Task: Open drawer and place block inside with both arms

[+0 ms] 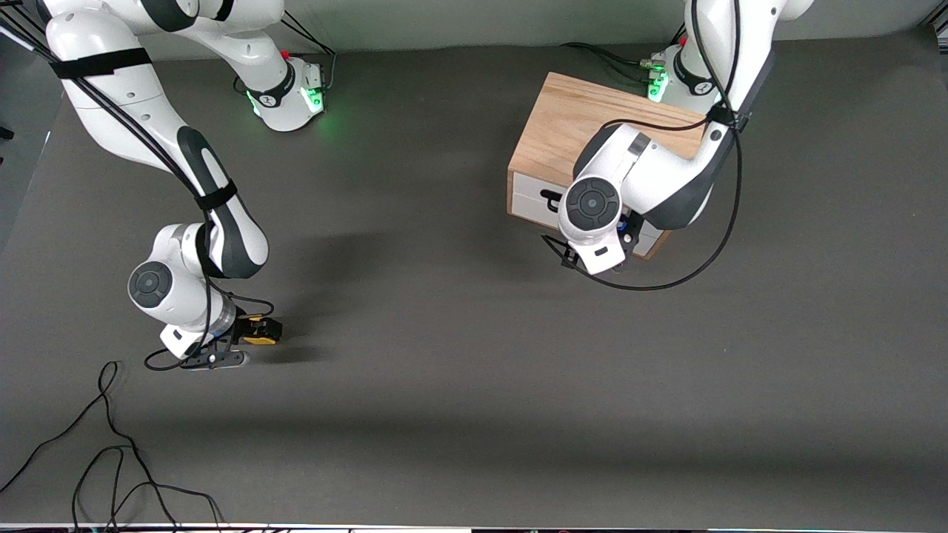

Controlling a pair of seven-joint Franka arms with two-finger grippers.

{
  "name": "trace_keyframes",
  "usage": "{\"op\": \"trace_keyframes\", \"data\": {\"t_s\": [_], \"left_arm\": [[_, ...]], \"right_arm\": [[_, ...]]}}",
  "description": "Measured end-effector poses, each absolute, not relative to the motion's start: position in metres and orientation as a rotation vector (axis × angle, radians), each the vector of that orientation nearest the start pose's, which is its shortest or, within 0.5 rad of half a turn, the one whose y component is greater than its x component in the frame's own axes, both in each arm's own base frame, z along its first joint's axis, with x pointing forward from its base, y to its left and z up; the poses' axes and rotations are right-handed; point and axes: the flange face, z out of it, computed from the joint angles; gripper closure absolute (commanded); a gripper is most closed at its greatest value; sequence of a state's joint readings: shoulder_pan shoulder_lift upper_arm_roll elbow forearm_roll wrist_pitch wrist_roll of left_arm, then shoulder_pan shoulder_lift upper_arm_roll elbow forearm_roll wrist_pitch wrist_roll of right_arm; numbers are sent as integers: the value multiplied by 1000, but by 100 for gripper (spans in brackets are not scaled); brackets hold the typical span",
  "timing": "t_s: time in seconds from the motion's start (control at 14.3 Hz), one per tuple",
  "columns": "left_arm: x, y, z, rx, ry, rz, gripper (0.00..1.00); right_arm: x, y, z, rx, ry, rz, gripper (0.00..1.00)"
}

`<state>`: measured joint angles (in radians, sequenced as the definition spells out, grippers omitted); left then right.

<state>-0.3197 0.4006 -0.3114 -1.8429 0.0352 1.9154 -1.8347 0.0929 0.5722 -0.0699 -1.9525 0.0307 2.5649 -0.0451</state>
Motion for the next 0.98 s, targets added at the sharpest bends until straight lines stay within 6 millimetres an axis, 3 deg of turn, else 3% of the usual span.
{"op": "trace_keyframes", "data": {"t_s": [0.21,0.49,0.63,0.98], "left_arm": [[492,-343,293,-2369,-1608,277,0],[497,-340,294,-2377,-1613,253,0],[501,-341,294,-2380,-1613,247,0],[510,-345,284,-2387,-1614,250,0]], "right_arm": [[621,15,184,-3161,-86,-61,6],[619,15,182,-3161,-86,-56,42],[619,15,182,-3161,-87,-55,55],[619,16,182,-3161,-88,-55,57]]}}
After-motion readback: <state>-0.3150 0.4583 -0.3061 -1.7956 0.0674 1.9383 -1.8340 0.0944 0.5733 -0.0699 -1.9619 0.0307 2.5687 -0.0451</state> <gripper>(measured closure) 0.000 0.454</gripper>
